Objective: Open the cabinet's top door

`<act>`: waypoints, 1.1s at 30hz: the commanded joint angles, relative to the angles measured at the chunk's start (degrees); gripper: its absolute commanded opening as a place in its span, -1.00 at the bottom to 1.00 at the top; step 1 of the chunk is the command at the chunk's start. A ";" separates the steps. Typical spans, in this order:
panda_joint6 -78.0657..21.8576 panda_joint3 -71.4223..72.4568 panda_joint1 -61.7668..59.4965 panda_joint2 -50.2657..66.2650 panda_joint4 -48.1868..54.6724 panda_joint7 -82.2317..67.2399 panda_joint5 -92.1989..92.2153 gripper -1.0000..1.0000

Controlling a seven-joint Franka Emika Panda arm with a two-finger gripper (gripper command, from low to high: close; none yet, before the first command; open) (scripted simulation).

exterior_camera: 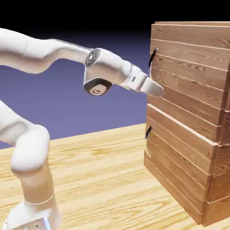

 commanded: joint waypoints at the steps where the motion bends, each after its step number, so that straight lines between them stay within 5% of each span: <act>1: 0.00 0.79 -0.65 -0.30 0.42 -1.87 2.50 1.00; 33: -0.03 25.88 -21.48 -9.96 13.73 -61.71 82.25 1.00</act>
